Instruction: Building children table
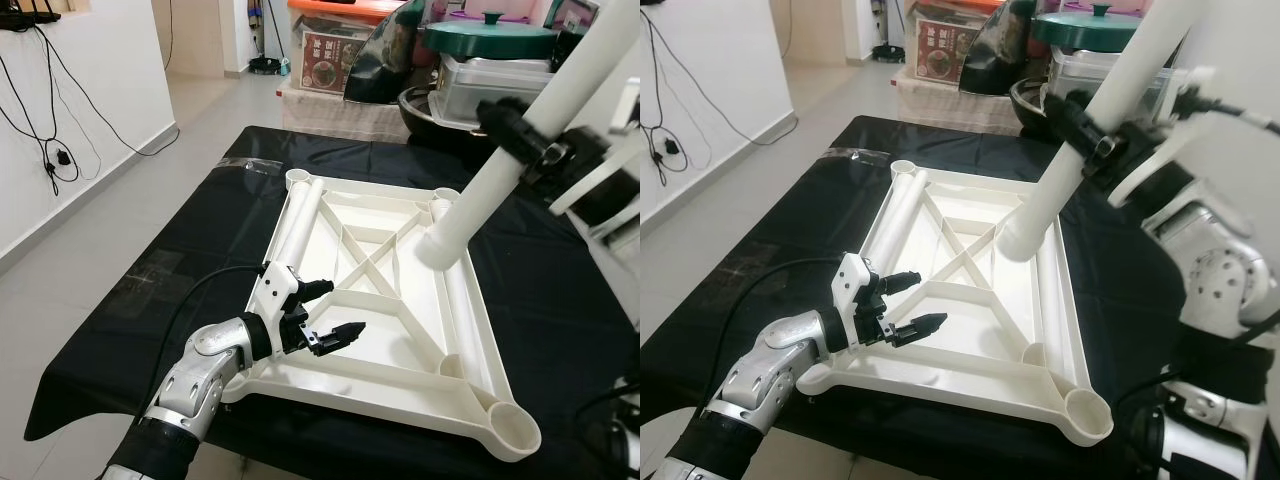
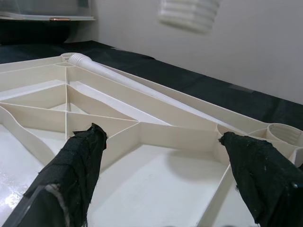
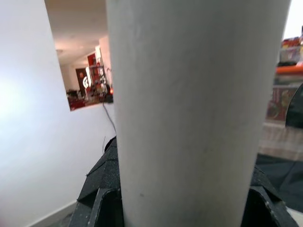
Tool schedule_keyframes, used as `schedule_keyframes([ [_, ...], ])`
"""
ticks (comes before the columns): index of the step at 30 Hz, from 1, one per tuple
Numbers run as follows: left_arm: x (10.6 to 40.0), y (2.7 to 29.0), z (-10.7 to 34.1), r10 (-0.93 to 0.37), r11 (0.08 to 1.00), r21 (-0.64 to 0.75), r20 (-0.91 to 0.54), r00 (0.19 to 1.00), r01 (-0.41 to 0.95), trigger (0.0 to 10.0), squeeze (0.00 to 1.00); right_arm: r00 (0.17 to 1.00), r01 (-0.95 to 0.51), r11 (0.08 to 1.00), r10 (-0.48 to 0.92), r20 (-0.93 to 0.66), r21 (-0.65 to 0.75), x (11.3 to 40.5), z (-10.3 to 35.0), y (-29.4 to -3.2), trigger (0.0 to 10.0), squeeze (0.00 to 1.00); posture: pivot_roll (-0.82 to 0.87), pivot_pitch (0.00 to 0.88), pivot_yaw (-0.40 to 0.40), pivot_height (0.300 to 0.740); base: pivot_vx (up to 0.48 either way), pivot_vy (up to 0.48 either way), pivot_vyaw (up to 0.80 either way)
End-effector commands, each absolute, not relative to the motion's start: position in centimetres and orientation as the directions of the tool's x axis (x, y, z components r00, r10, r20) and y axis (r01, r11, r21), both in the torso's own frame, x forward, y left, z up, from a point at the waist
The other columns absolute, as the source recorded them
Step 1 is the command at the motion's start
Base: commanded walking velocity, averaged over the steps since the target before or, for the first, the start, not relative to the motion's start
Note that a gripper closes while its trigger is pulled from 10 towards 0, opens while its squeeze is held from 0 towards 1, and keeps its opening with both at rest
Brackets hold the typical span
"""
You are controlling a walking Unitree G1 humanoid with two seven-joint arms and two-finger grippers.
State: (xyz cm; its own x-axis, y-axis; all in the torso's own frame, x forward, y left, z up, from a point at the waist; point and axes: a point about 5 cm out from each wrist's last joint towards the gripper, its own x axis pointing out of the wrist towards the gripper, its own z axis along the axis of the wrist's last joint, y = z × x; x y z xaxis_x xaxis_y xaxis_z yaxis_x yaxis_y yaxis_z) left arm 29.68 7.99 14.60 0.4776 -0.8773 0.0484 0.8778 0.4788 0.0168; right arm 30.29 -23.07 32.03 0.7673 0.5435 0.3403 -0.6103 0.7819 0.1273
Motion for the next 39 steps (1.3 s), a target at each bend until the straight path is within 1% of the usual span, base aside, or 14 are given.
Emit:
schedule_keyframes([
  [1, 29.5, 8.0, 14.6, -0.881, 0.472, 0.015, 0.041, 0.471, 0.882, 10.0, 0.0, 0.748, -0.631, 0.767, 0.562, 0.352, 0.116, 30.0, 32.2, -22.7, 0.0, 0.0, 0.09, 0.0, -0.096, 0.74, 0.0, 0.0, 0.0],
  [9, 29.4, 7.8, 14.6, -0.882, 0.468, 0.003, 0.05, 0.468, 0.884, 10.0, 0.0, 0.74, -0.646, 0.753, 0.576, 0.346, 0.129, 30.0, 31.9, -22.5, 0.0, 0.0, 0.09, 0.0, -0.095, 0.74, 0.0, 0.0, 0.0],
  [15, 28.6, 7.4, 14.9, -0.935, 0.351, -0.017, 0.04, 0.351, 0.936, 10.0, 0.0, 0.654, -0.743, 0.658, 0.672, 0.347, 0.125, 29.7, 31.5, -20.4, 0.0, 0.0, 0.08, 0.0, -0.082, 0.74, 0.0, 0.0, 0.0],
  [17, 28.6, 7.4, 14.9, -0.935, 0.351, -0.017, 0.04, 0.351, 0.936, 10.0, 0.0, 0.654, -0.743, 0.658, 0.672, 0.347, 0.125, 29.7, 31.5, -20.4, 0.0, 0.0, 0.08, 0.0, -0.082, 0.74, 0.0, 0.0, 0.0],
  [19, 28.3, 7.3, 15.1, -0.95, 0.308, -0.034, 0.045, 0.309, 0.951, 10.0, 0.0, 0.595, -0.795, 0.596, 0.729, 0.339, 0.114, 29.4, 31.3, -19.2, 0.0, 0.0, 0.08, 0.0, -0.082, 0.74, 0.0, 0.0, 0.0],
  [20, 28.0, 7.2, 15.5, -0.963, 0.262, -0.056, 0.053, 0.265, 0.963, 10.0, 0.0, 0.505, -0.859, 0.502, 0.8, 0.324, 0.099, 28.8, 31.0, -17.5, 0.0, 0.0, 0.08, 0.0, -0.082, 0.74, 0.0, 0.0, 0.0],
  [21, 28.0, 7.2, 15.5, -0.963, 0.262, -0.056, 0.053, 0.265, 0.963, 10.0, 0.0, 0.505, -0.859, 0.502, 0.8, 0.324, 0.099, 28.8, 31.0, -17.5, 0.0, 0.0, 0.08, 0.0, -0.082, 0.74, 0.0, 0.0, 0.0],
  [23, 27.6, 7.1, 16.0, -0.979, 0.191, -0.078, 0.059, 0.196, 0.978, 10.0, 0.0, 0.354, -0.935, 0.34, 0.884, 0.305, 0.102, 27.8, 30.3, -15.0, 0.0, 0.0, 0.1, 0.0, -0.088, 0.74, 0.0, 0.0, 0.0],
  [24, 27.6, 7.1, 16.0, -0.979, 0.191, -0.078, 0.059, 0.196, 0.978, 10.0, 0.0, 0.354, -0.935, 0.34, 0.884, 0.305, 0.102, 27.8, 30.3, -15.0, 0.0, 0.0, 0.1, 0.0, -0.088, 0.74, 0.0, 0.0, 0.0],
  [26, 27.4, 7.2, 15.9, -0.987, 0.153, -0.071, 0.033, 0.155, 0.986, 10.0, 0.0, 0.248, -0.967, 0.218, 0.921, 0.301, 0.131, 27.0, 29.6, -13.1, 0.0, 0.0, 0.1, 0.0, -0.09, 0.74, 0.0, 0.0, 0.0],
  [28, 27.4, 7.2, 15.9, -0.987, 0.153, -0.071, 0.033, 0.155, 0.986, 10.0, 0.0, 0.248, -0.967, 0.218, 0.921, 0.301, 0.131, 27.0, 29.6, -13.1, 0.0, 0.0, 0.1, 0.0, -0.09, 0.74, 0.0, 0.0, 0.0],
  [30, 27.3, 7.4, 15.9, -0.989, 0.142, -0.068, 0.021, 0.143, 0.988, 10.0, 0.0, 0.172, -0.98, 0.132, 0.938, 0.3, 0.149, 26.2, 29.0, -12.0, 0.0, 0.0, 0.1, 0.0, -0.09, 0.74, 0.0, 0.0, 0.0],
  [33, 27.3, 7.5, 15.9, -0.99, 0.138, -0.07, 0.022, 0.14, 0.988, 10.0, 0.0, 0.136, -0.983, 0.091, 0.944, 0.301, 0.159, 25.8, 28.8, -11.5, 0.0, 0.0, 0.11, 0.0, -0.091, 0.74, 0.0, 0.0, 0.0],
  [39, 26.8, 6.3, 16.7, -0.997, 0.04, -0.093, 0.056, 0.045, 0.995, 10.0, 0.0, 0.067, -0.983, 0.007, 0.944, 0.324, 0.182, 25.3, 28.3, -9.8, 0.0, 0.0, 0.1, 0.0, -0.08, 0.74, 0.0, 0.0, 0.0],
])
